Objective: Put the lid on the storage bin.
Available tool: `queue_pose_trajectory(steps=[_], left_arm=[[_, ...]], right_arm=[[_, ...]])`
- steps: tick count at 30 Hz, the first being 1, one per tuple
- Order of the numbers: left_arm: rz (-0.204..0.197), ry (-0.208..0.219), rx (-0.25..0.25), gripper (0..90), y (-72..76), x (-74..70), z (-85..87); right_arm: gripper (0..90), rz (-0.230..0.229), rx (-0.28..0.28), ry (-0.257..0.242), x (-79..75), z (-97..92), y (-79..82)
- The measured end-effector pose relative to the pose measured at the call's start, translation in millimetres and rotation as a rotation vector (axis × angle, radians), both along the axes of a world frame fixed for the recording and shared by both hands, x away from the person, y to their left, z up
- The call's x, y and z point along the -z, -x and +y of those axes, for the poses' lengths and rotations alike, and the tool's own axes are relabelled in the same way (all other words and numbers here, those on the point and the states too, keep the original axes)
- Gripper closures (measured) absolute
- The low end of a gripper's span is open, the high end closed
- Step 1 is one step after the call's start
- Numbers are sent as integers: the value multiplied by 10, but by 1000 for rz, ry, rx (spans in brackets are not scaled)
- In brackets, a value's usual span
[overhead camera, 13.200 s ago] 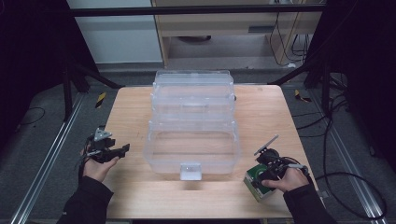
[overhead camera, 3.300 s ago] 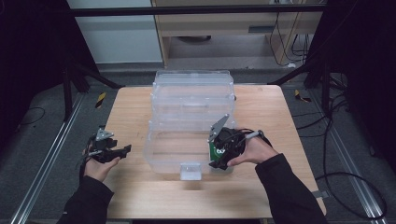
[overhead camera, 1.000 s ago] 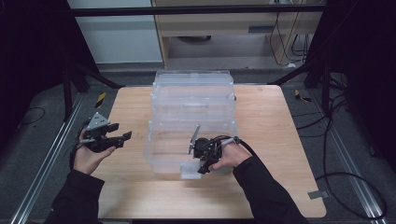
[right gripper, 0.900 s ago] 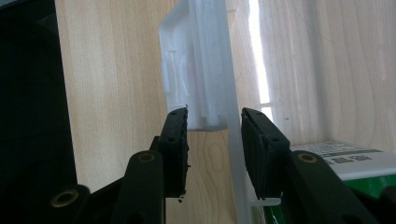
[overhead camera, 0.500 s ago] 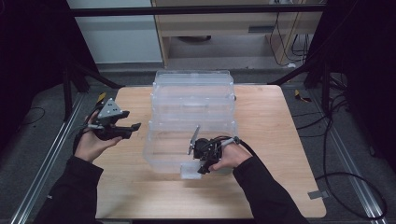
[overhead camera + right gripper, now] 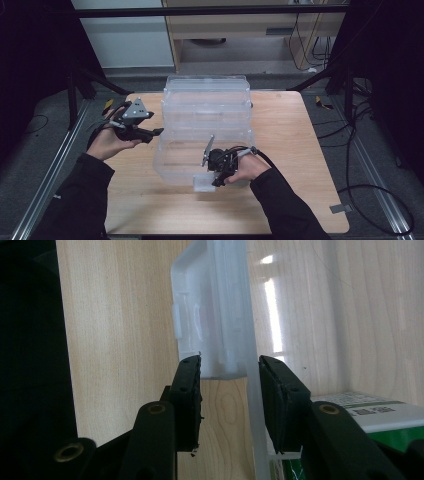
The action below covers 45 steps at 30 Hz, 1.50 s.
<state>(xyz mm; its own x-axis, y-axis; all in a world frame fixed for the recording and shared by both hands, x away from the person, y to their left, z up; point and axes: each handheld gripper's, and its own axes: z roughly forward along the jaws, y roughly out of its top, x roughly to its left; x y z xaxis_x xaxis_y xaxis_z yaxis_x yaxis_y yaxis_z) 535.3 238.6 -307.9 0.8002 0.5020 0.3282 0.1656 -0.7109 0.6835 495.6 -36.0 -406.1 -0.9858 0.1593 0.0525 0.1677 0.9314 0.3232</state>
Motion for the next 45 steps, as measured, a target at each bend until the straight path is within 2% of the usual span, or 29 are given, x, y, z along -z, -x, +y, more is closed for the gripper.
queue_pose_trajectory(steps=[5,6,8,11,15,16,28,35,39,42,45], left_arm=[[-4,-37,45,360,-68,-65,-91],[-13,-59,61,365,-97,-94,-129],[-14,-78,75,370,-126,-122,-162],[-25,-79,97,374,-159,-175,-191],[-27,-91,100,375,-209,-222,-223],[-30,-105,103,375,-221,-231,-230],[-22,-164,128,396,-345,-254,-359],[-28,-174,162,405,-432,-313,-453],[-30,-200,185,416,-478,-324,-506],[-23,-242,204,422,-526,-324,-552],[-22,-244,213,431,-549,-321,-575]], right_arm=[[626,-3,-1,10,-5,7,4],[626,-3,-3,9,-5,6,5],[626,-4,-5,6,-5,2,5],[626,-2,-2,3,-3,-3,5],[626,-8,-3,-2,0,-3,6],[626,-6,-4,-1,-1,-2,5],[627,-11,-9,2,-1,0,7],[627,-14,-8,3,-2,1,11],[627,-14,-10,3,-1,0,10],[627,-13,-13,3,-2,0,9],[627,-12,-10,5,-2,1,10]])
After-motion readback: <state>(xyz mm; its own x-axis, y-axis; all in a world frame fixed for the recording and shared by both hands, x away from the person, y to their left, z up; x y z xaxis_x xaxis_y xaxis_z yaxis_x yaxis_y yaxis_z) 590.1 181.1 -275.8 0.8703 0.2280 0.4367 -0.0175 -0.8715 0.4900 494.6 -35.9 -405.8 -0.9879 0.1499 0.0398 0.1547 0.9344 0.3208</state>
